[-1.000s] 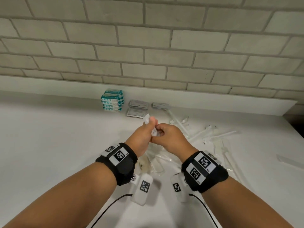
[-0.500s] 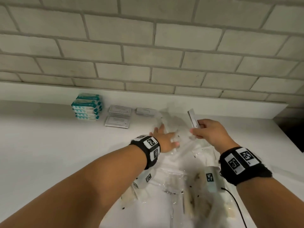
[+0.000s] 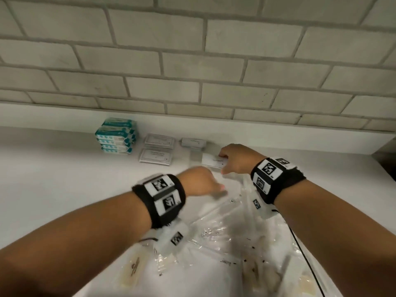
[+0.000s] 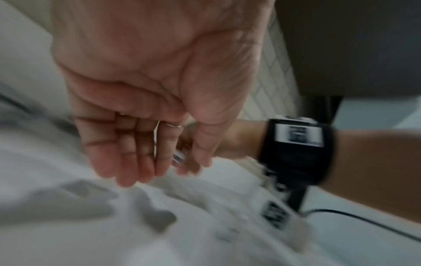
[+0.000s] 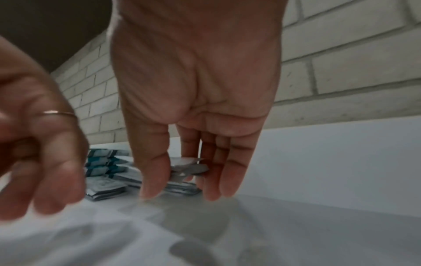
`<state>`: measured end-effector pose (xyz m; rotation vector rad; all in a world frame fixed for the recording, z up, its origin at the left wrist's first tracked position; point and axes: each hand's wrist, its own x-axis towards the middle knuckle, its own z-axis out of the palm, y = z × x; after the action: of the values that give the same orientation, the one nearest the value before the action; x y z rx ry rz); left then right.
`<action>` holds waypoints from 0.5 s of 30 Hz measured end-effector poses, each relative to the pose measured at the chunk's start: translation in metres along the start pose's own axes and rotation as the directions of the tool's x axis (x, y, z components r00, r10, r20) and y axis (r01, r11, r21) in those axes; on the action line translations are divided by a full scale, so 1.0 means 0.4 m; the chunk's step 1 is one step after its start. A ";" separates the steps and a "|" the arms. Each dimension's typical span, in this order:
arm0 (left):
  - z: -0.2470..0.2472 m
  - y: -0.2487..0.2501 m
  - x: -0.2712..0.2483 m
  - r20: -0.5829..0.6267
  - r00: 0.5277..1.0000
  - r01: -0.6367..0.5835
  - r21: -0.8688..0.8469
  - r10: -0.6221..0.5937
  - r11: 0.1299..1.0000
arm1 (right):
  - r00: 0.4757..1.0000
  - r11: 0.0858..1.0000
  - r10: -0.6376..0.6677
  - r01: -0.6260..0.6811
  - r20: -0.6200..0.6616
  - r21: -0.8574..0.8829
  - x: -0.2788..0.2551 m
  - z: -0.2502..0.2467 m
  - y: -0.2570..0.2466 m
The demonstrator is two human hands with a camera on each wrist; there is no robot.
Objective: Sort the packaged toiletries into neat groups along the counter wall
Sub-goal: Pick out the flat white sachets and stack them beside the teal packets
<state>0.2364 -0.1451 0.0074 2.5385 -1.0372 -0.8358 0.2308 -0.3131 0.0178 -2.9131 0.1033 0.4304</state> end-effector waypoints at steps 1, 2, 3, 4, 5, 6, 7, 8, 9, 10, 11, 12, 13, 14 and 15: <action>-0.031 -0.036 0.003 -0.042 0.998 0.050 0.048 -0.048 0.998 | 1.000 1.000 -0.006 0.006 0.009 -0.027 0.018 0.006 -0.017; -0.057 -0.070 0.010 -0.085 0.992 0.099 0.115 -0.089 0.988 | 1.000 0.999 -0.008 0.009 0.024 -0.052 0.037 0.012 -0.034; -0.080 -0.097 0.015 -0.128 0.984 0.142 0.172 -0.120 0.975 | 0.999 0.997 -0.008 0.011 0.040 -0.076 0.055 0.019 -0.050; -0.098 -0.120 0.022 -0.162 0.976 0.180 0.208 -0.147 0.962 | 0.999 0.996 -0.003 0.008 0.049 -0.091 0.075 0.027 -0.066; -0.112 -0.137 0.031 -0.189 0.969 0.202 0.236 -0.159 0.950 | 0.999 0.995 0.004 0.001 0.048 -0.097 0.093 0.036 -0.078; -0.121 -0.151 0.042 -0.202 0.967 0.209 0.273 -0.157 0.939 | 0.999 0.995 0.015 -0.010 0.046 -0.097 0.111 0.045 -0.089; -0.128 -0.160 0.053 -0.204 0.968 0.204 0.315 -0.144 0.927 | 0.999 0.995 0.024 -0.020 0.046 -0.096 0.128 0.053 -0.097; -0.131 -0.167 0.067 -0.205 0.970 0.195 0.353 -0.127 0.915 | 0.998 0.995 0.034 -0.030 0.048 -0.091 0.143 0.059 -0.103; -0.133 -0.173 0.085 -0.205 0.973 0.179 0.379 -0.106 0.908 | 0.998 0.996 0.043 -0.039 0.045 -0.083 0.157 0.064 -0.106; -0.135 -0.176 0.103 -0.204 0.975 0.162 0.395 -0.086 0.904 | 0.998 0.996 0.049 -0.046 0.041 -0.076 0.169 0.067 -0.109; -0.135 -0.177 0.122 -0.200 0.977 0.145 0.403 -0.068 0.904 | 0.998 0.996 0.051 -0.048 0.037 -0.071 0.178 0.067 -0.111; -0.135 -0.177 0.137 -0.194 0.979 0.131 0.405 -0.055 0.905 | 0.998 0.997 0.051 -0.048 0.036 -0.067 0.186 0.066 -0.113; -0.135 -0.175 0.149 -0.180 0.982 0.119 0.407 -0.048 0.905 | 0.998 0.997 0.046 -0.044 0.031 -0.060 0.193 0.066 -0.114; -0.134 -0.173 0.159 -0.162 0.986 0.108 0.415 -0.043 0.903 | 0.999 0.998 0.044 -0.042 0.028 -0.055 0.199 0.066 -0.115; -0.133 -0.173 0.166 -0.142 0.989 0.098 0.430 -0.041 0.898 | 0.999 0.998 0.041 -0.039 0.024 -0.054 0.202 0.066 -0.115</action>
<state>0.3450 -0.1416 -0.0082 2.9686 -1.2096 -0.4829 0.3052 -0.2659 -0.0225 -2.9621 0.1488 0.4830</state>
